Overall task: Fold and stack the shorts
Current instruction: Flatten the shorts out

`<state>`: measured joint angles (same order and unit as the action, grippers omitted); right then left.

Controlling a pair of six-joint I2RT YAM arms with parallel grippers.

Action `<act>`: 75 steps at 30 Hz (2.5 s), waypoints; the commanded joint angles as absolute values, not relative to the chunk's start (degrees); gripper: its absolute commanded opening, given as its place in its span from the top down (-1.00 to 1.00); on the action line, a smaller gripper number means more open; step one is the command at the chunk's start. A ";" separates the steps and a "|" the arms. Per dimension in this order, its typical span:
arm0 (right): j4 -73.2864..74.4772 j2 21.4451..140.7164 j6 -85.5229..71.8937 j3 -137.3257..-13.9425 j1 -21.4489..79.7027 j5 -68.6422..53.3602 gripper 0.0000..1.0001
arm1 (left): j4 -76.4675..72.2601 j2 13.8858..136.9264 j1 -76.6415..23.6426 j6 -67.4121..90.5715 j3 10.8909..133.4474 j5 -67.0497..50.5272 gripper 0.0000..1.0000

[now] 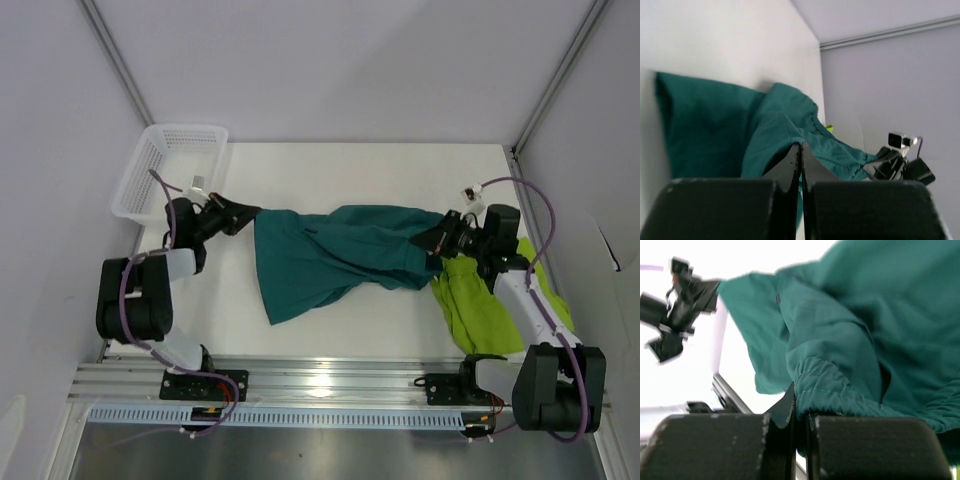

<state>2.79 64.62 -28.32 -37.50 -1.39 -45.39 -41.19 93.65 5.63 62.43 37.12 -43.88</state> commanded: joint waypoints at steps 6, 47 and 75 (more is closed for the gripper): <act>6.59 72.41 -35.75 -62.12 -2.81 -49.55 1.00 | -13.48 65.15 8.08 53.11 50.51 -38.70 1.00; -24.97 73.92 -52.57 -44.13 -0.37 -59.69 1.00 | -2.11 39.99 25.75 49.93 66.54 -46.41 1.00; -5.71 77.34 -25.75 -37.00 -3.69 -46.32 0.95 | 22.05 38.40 19.02 27.60 34.80 -41.77 -0.87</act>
